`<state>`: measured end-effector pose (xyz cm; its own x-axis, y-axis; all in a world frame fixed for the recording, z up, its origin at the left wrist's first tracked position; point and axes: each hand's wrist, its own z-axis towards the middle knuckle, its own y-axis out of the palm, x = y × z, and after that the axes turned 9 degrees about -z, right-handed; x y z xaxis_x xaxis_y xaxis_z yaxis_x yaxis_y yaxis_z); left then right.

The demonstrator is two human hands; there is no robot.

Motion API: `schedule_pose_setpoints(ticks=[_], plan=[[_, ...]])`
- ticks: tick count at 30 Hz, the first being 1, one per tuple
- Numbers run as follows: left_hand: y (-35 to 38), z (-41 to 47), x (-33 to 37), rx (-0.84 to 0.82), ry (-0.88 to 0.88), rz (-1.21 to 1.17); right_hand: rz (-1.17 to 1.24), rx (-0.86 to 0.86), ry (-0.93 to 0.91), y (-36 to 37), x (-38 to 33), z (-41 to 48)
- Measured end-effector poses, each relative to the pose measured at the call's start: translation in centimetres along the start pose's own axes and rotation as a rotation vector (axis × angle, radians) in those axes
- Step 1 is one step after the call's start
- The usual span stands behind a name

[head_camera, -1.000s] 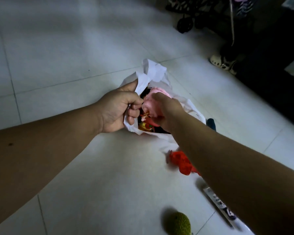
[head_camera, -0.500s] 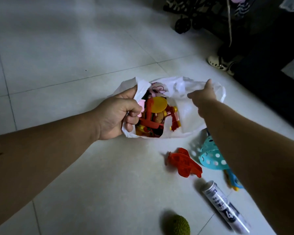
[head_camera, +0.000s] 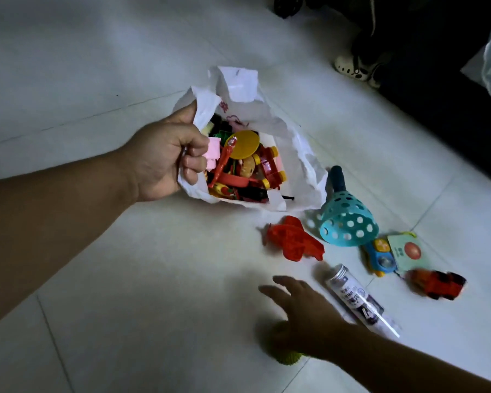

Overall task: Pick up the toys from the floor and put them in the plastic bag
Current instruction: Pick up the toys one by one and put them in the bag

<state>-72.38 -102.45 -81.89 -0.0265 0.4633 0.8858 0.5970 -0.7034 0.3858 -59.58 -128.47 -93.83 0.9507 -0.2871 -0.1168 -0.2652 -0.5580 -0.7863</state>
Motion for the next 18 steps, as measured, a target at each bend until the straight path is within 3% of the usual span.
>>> schedule_pose_setpoints(ticks=[2,8,10,13,15,18], plan=[[0.2,0.1,-0.1,0.003,0.003,0.001,0.077,-0.144,0.128,3.5,0.3,-0.2],[0.9,0.3,-0.2,0.011,-0.012,0.010,0.308,-0.072,0.233,5.8,-0.2,0.0],[0.9,0.3,-0.2,0.018,-0.009,0.023,0.679,0.008,0.242,2.3,-0.7,0.1],[0.9,0.3,-0.2,0.032,-0.001,0.024,1.471,0.099,0.133,-5.4,-1.9,0.5],[0.9,0.5,-0.1,0.032,-0.001,0.013,1.743,0.156,0.094,-10.4,-2.7,1.8],[1.0,0.6,0.1,0.028,0.005,0.004,1.916,0.244,0.134,-16.0,-4.1,5.0]])
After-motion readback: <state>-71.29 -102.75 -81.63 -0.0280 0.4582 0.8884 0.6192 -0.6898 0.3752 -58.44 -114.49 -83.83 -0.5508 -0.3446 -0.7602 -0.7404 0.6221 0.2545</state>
